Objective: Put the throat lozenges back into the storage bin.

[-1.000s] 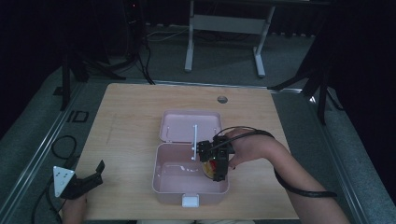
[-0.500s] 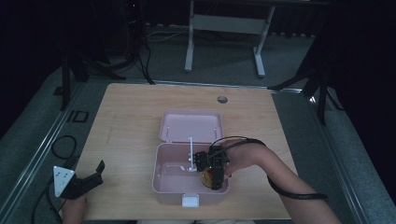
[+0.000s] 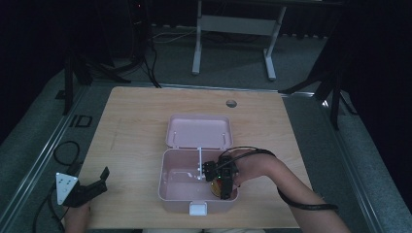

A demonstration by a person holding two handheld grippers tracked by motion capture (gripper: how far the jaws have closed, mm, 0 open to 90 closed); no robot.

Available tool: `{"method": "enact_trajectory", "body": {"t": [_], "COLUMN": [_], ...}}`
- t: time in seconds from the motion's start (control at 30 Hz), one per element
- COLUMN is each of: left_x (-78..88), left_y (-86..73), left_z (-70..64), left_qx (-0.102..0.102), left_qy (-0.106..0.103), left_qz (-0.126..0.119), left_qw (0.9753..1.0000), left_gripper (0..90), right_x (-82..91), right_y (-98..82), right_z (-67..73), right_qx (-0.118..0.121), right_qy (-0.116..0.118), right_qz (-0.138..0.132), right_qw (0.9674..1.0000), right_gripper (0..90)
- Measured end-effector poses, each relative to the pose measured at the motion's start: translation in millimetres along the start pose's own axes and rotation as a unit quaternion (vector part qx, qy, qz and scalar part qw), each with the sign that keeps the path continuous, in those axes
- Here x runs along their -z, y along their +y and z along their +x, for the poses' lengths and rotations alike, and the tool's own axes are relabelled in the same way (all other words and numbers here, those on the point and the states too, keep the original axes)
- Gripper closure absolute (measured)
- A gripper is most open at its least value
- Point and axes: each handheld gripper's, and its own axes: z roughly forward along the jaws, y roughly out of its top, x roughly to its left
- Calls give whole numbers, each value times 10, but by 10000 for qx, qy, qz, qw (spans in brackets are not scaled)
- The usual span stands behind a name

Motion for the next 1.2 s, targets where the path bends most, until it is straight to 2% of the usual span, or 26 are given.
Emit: {"method": "enact_trajectory", "body": {"t": [0.13,0.27,0.4,0.57,0.73,0.77,0.83,0.9,0.97,1.0,1.03,1.1,1.13,1.17,1.2], "left_x": [-1,0,0,0,-1,-1,-1,-1,-1,-1,-1,-1,-1,0,1], "left_y": [0,-1,-1,0,0,0,0,0,0,0,0,0,-1,-1,-1], "left_z": [0,3,5,8,7,7,7,6,7,7,6,6,6,6,7], "left_qx": [2,16,21,32,31,32,30,24,29,29,28,29,30,33,32], "left_qy": [-5,-20,-31,-55,-52,-52,-51,-52,-64,-64,-68,-70,-67,-67,-69], "left_qz": [0,-13,-14,-9,-7,-8,-5,-7,-5,-5,-9,-11,-13,-20,-17], "left_qw": [10000,10000,10000,10000,10000,10000,10000,10000,10000,10000,10000,10000,10000,10000,10000], "left_gripper": [4,3,3,3,3,3,3,3,3,3,3,3,3,3,3], "right_x": [-3,-16,-24,-20,-4,30,54,150,224,224,306,390,390,472,472], "right_y": [-24,-8,-9,-25,-43,-58,-67,-107,-144,-144,-197,-271,-271,-363,-363], "right_z": [-10,-17,-17,-34,-36,-38,-36,-33,-16,-16,-16,-11,-11,-4,-4], "right_qx": [-70,-130,-134,-250,-234,-234,-229,-186,-115,-115,-19,39,39,10,10], "right_qy": [43,74,11,61,49,69,67,58,-120,-120,-166,-259,-259,-261,-261], "right_qz": [-95,-14,5,-60,-153,-285,-355,-631,-835,-835,-1060,-1290,-1290,-1450,-1450], "right_qw": [9999,9999,9999,9997,9996,9993,9991,9978,9964,9964,9942,9913,9913,9891,9891], "right_gripper": [198,195,192,160,160,159,158,129,125,125,123,124,124,123,123]}}
